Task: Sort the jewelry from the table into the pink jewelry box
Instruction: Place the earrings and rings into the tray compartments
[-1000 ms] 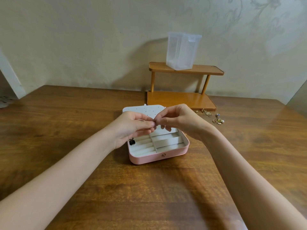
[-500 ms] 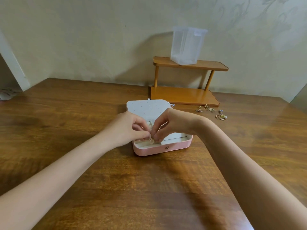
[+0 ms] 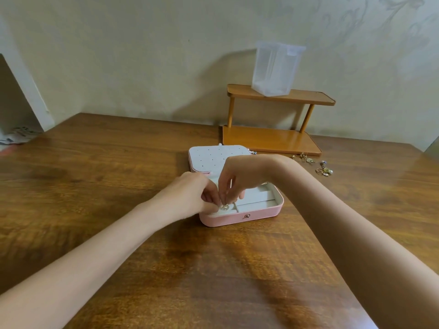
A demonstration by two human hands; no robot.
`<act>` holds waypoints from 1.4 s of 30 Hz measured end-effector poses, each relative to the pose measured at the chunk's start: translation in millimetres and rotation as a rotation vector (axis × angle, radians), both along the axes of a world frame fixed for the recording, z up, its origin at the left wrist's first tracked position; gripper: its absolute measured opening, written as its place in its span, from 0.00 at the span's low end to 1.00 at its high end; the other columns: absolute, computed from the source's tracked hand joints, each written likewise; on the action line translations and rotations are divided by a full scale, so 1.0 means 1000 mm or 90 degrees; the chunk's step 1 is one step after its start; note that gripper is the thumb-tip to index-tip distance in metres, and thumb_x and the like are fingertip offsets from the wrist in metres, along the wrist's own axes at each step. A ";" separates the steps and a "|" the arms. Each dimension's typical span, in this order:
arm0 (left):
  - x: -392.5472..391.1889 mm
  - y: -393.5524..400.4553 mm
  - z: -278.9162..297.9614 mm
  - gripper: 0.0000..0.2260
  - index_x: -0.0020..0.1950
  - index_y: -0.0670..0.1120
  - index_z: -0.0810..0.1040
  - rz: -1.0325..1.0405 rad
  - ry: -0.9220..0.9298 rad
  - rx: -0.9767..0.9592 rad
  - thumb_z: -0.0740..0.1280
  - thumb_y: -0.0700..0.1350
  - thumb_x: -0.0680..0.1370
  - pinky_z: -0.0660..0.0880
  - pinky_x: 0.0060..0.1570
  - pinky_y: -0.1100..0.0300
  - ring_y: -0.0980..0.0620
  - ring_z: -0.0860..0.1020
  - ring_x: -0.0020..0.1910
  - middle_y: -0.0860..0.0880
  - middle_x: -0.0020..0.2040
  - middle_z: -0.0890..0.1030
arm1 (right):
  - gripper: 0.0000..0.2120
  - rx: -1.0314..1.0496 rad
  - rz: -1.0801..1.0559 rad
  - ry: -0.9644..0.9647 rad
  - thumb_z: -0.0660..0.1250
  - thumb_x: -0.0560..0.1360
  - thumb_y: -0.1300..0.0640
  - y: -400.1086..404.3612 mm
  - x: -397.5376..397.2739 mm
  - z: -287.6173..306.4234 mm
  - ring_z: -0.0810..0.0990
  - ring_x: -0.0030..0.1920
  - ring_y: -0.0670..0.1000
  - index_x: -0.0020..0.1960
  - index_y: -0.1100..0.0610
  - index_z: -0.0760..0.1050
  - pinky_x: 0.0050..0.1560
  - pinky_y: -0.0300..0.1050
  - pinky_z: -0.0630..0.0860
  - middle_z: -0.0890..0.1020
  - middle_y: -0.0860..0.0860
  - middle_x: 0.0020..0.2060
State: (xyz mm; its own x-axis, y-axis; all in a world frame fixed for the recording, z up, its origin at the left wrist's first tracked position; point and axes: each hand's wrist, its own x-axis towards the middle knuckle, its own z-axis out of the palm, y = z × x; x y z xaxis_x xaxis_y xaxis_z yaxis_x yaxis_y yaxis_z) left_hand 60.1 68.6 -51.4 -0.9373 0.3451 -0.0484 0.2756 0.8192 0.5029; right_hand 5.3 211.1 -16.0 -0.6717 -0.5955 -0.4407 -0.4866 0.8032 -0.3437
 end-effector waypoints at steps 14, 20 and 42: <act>-0.001 0.002 -0.001 0.06 0.45 0.50 0.84 0.068 -0.035 0.058 0.72 0.51 0.71 0.67 0.32 0.66 0.59 0.72 0.36 0.59 0.34 0.75 | 0.06 -0.012 -0.008 -0.062 0.68 0.73 0.64 0.002 -0.005 0.003 0.80 0.35 0.41 0.45 0.55 0.81 0.38 0.30 0.75 0.83 0.51 0.39; -0.001 0.000 -0.004 0.03 0.43 0.51 0.84 0.063 -0.011 0.036 0.73 0.48 0.71 0.67 0.33 0.66 0.59 0.72 0.36 0.57 0.35 0.75 | 0.05 0.000 -0.005 -0.032 0.69 0.73 0.63 -0.002 -0.005 -0.002 0.80 0.36 0.42 0.45 0.55 0.81 0.40 0.31 0.75 0.84 0.53 0.41; -0.027 -0.008 0.012 0.06 0.42 0.50 0.81 0.078 0.010 0.057 0.72 0.51 0.72 0.72 0.44 0.60 0.56 0.76 0.45 0.54 0.44 0.80 | 0.05 -0.044 -0.074 0.046 0.68 0.73 0.63 0.000 0.000 -0.001 0.80 0.32 0.41 0.46 0.59 0.82 0.40 0.31 0.75 0.83 0.49 0.35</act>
